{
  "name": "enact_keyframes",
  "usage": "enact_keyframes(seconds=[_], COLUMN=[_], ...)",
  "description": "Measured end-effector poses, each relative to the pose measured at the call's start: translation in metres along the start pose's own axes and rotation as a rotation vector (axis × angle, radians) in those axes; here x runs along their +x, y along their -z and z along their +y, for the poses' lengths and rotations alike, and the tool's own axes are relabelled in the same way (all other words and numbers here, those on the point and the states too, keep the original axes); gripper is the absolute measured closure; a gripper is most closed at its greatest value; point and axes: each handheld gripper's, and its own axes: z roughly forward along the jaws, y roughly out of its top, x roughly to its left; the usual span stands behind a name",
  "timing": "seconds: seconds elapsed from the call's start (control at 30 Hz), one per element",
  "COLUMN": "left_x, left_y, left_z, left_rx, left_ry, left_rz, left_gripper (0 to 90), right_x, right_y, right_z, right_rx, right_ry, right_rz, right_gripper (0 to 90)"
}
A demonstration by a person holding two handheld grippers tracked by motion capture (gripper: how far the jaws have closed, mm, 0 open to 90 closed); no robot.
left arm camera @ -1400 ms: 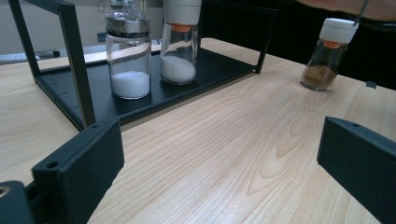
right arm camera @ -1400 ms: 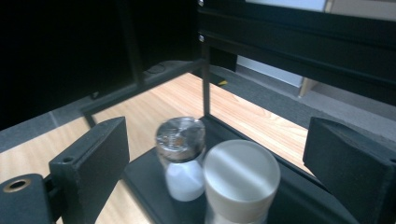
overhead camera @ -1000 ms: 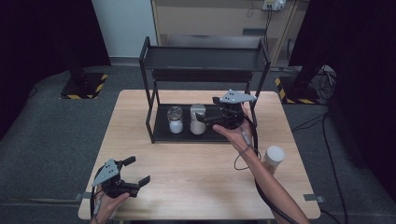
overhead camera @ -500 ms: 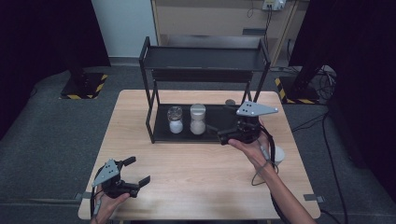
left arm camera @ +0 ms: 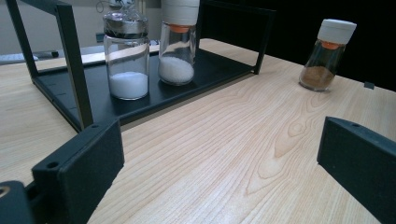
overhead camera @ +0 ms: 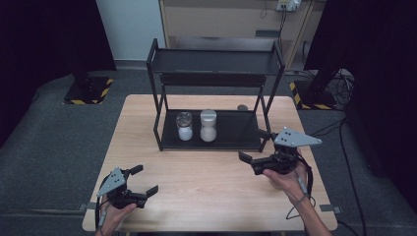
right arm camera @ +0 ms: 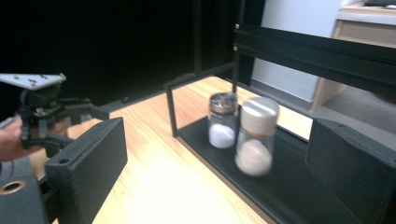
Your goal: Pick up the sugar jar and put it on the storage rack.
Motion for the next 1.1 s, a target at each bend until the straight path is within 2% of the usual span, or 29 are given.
enact_keyframes(seconds=[0.2,0.47,0.7,1.1], left_x=[0.000,0.000,0.000,0.000], left_y=[0.001,0.001,0.001,0.001], left_z=[0.000,-0.001,-0.001,-0.001], left_rx=[-0.004,-0.007,-0.009,-0.008], left_ry=[0.001,-0.001,-0.002,-0.003], left_rz=[0.001,0.000,-0.002,0.000], left_gripper=[0.0,0.0,0.0,0.0], right_x=[0.011,0.018,0.024,0.031], right_y=[0.021,0.043,0.056,0.070], right_z=[-0.015,-0.037,-0.053,-0.072], right_rx=[0.007,0.015,0.008,0.010], right_ry=[0.018,-0.002,-0.020,-0.038], right_rz=[-0.059,-0.121,-0.175,-0.238], right_gripper=[5.6,5.6,5.6,5.5])
